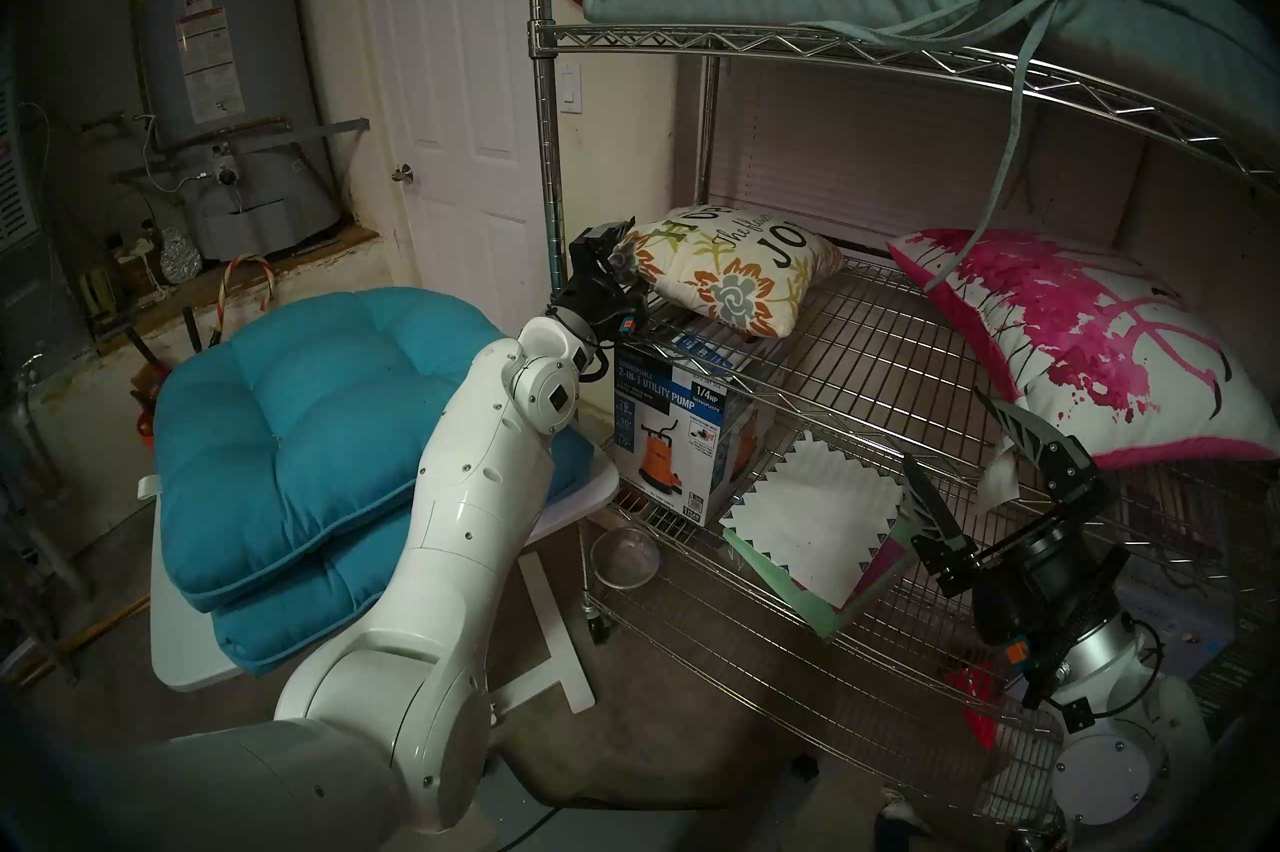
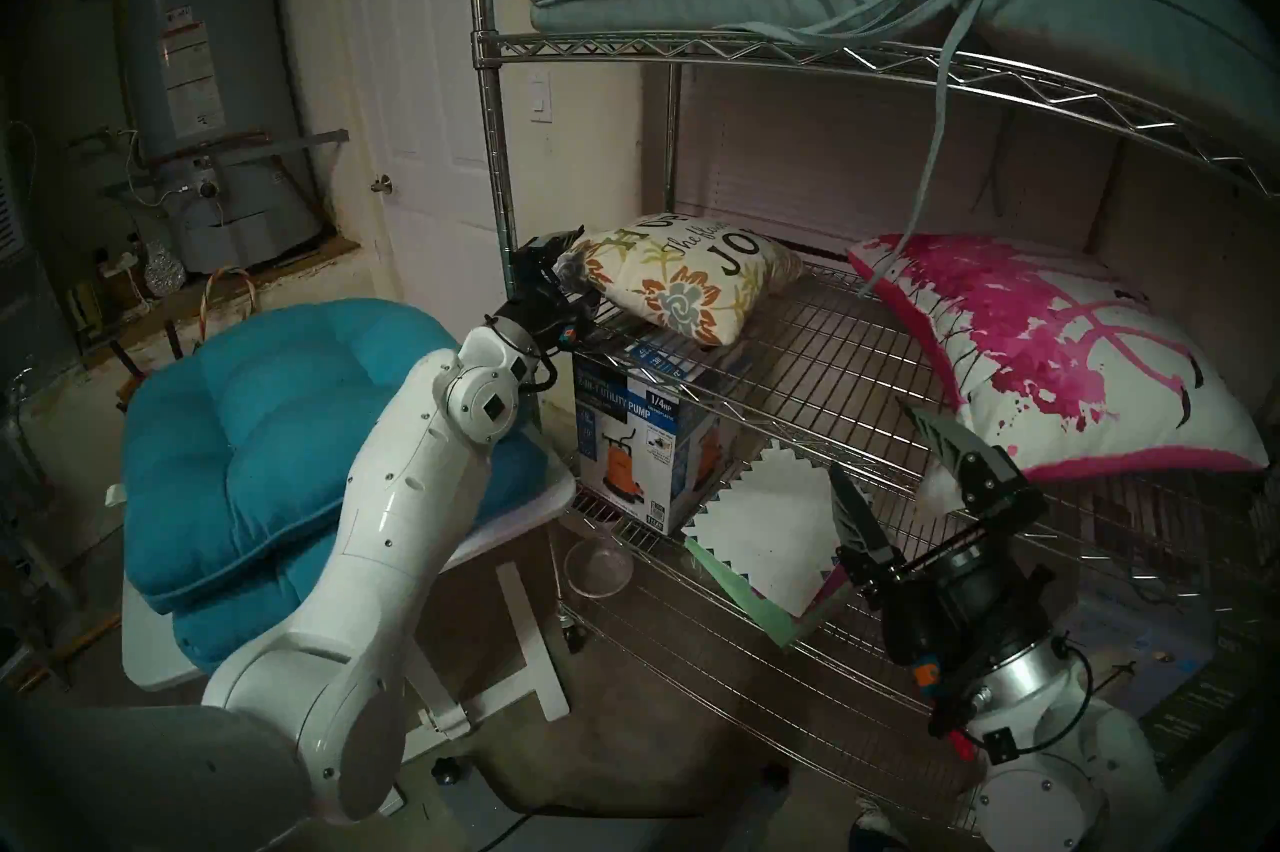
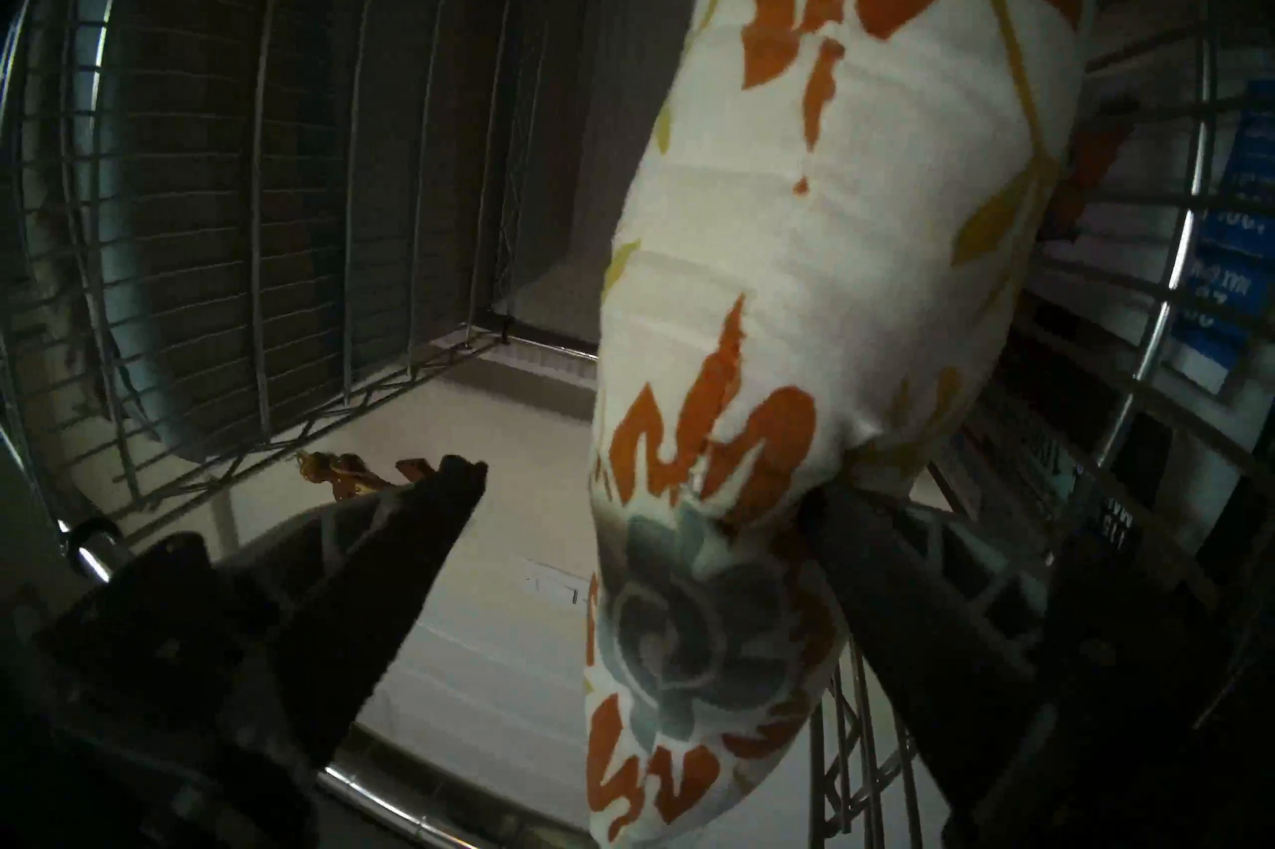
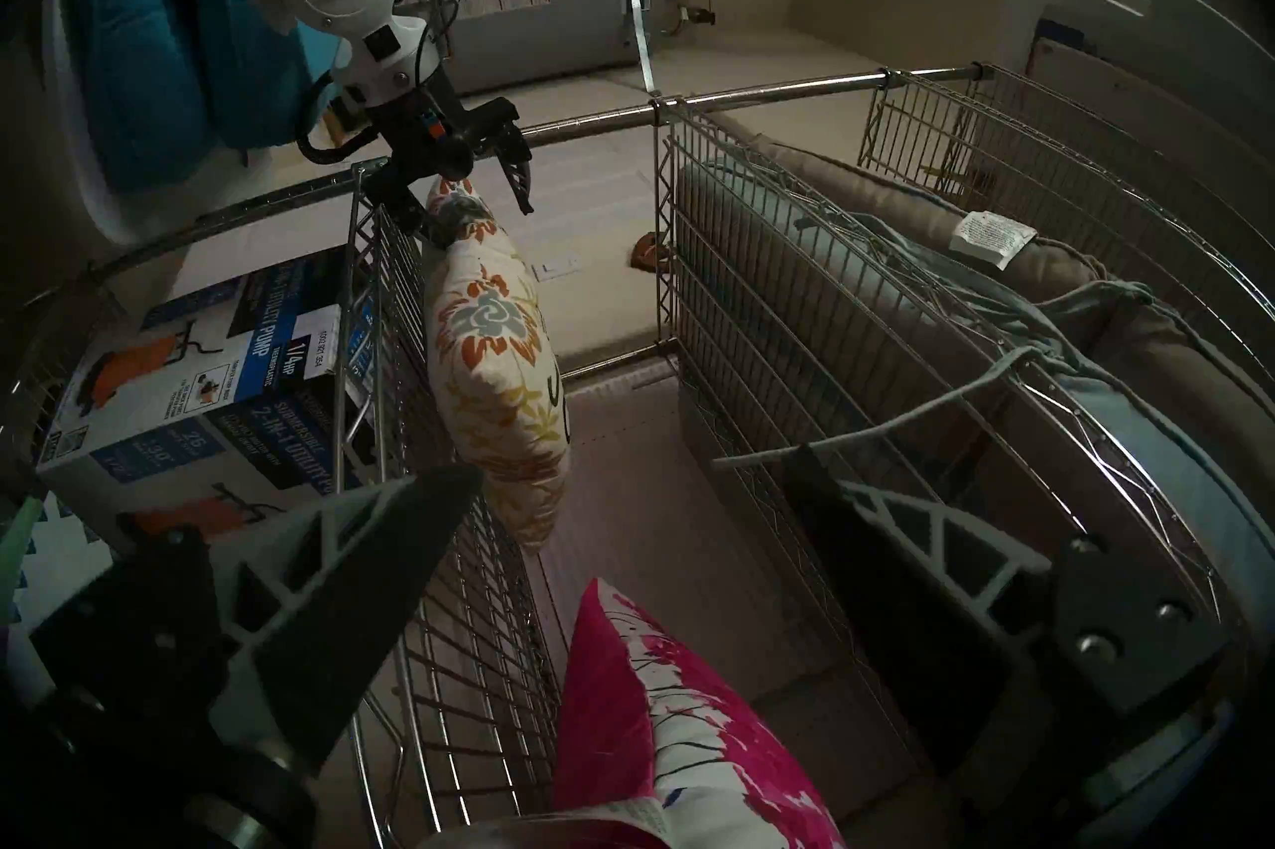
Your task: Take cushion off the shelf
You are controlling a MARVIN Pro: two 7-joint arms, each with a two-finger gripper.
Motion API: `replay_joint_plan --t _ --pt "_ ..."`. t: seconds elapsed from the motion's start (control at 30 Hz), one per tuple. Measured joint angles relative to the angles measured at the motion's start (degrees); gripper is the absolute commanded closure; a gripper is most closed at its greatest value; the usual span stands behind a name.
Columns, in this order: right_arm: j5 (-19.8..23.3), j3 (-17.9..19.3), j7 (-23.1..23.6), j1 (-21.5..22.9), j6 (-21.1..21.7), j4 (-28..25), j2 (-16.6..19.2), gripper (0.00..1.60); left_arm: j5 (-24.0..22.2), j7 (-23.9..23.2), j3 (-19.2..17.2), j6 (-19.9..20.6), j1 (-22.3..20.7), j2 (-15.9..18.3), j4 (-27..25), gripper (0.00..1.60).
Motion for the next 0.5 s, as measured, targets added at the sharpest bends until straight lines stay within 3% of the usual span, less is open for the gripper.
replay_joint_plan --t 0.5 --pt "-0.1 0.0 0.2 0.1 -0.2 0.0 -0.2 0.0 -2.1 2.4 0.1 -4.6 11.8 0.7 -10.5 0.0"
